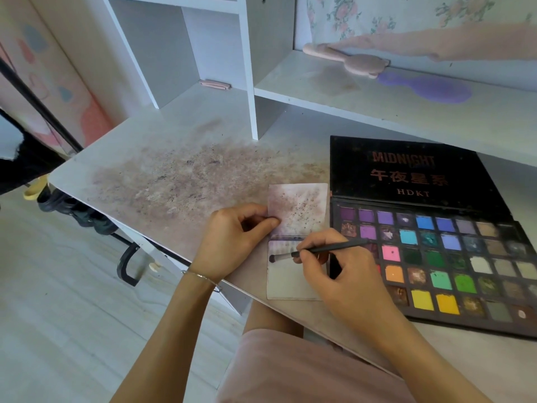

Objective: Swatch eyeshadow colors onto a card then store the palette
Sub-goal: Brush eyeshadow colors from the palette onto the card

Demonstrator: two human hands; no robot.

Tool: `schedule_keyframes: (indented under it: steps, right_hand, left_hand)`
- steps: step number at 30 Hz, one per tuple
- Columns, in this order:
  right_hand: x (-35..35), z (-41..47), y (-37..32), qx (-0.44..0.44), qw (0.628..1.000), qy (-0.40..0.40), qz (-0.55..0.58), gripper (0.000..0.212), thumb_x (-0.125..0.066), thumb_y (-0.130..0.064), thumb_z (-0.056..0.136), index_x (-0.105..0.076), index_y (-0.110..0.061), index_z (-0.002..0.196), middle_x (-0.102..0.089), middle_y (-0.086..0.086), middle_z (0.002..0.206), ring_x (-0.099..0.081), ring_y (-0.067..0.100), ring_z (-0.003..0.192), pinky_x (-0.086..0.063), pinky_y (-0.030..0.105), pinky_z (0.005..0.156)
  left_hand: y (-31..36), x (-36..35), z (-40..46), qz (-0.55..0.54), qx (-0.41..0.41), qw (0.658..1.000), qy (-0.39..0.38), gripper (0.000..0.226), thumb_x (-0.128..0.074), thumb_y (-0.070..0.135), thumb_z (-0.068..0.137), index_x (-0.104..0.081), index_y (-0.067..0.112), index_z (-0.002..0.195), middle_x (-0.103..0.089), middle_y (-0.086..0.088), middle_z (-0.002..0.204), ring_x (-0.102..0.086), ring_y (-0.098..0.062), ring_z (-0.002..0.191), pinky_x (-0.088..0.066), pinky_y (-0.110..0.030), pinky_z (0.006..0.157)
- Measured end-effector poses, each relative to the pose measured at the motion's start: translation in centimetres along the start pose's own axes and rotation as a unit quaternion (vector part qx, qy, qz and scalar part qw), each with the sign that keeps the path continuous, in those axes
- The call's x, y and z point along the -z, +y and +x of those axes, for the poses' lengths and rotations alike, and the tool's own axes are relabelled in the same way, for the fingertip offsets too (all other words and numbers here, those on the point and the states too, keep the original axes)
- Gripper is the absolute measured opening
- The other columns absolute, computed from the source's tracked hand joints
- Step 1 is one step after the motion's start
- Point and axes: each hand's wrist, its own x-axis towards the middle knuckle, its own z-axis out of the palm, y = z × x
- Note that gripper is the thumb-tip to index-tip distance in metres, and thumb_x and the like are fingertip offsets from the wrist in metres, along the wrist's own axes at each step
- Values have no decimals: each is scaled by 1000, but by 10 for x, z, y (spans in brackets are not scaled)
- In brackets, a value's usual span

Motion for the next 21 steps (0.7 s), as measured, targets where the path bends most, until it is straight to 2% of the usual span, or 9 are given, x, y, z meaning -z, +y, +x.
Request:
schedule_keyframes:
  steps: [3, 7, 12, 18, 21]
  right_hand:
    - [0, 0, 0, -7, 1000, -4, -1, 15, -53, -18, 79, -56, -33, 77, -62, -8, 75, -57, 6, 76, -44, 12, 66]
    - [1, -1, 1, -7, 1000, -15, -12, 23, -58, -8, 82, -57, -30, 79, -62, -6, 74, -56, 7, 75, -44, 13, 66]
    - [1, -2, 0, -16, 1000, -22, -10, 17, -58, -10, 82, -57, -27, 77, -60, -6, 79, -57, 11, 75, -45, 21, 67]
    - [1, -1, -1, -24, 999, -20, -12, 21, -59, -5, 83, -57, -26, 77, -60, -7, 79, -56, 10, 74, -45, 19, 66]
    - [2, -1, -1, -33, 999, -29, -5, 19, -58, -7, 83, -57, -25, 76, -61, -5, 78, -57, 12, 74, -46, 22, 66]
  left_hand:
    - [0, 0, 0, 7, 1, 1000, 2, 6, -69, 19, 79, -72, 18, 84, -68, 7, 70, -62, -7, 66, -51, -27, 67]
    - [1, 0, 0, 9, 2, 1000, 2, 6, -69, 19, 79, -72, 20, 84, -67, 10, 69, -61, -3, 65, -49, -22, 66]
    - [3, 0, 0, 9, 13, 1000, -2, 8, -68, 20, 80, -72, 20, 86, -69, 7, 72, -63, -9, 68, -51, -28, 69]
    - [4, 0, 0, 10, 19, 1000, -3, 8, -68, 19, 80, -70, 26, 84, -69, 6, 72, -62, -7, 67, -50, -26, 68]
    - [5, 0, -1, 9, 23, 1000, -5, 8, -68, 20, 80, -72, 21, 87, -69, 5, 73, -63, -8, 69, -51, -28, 69]
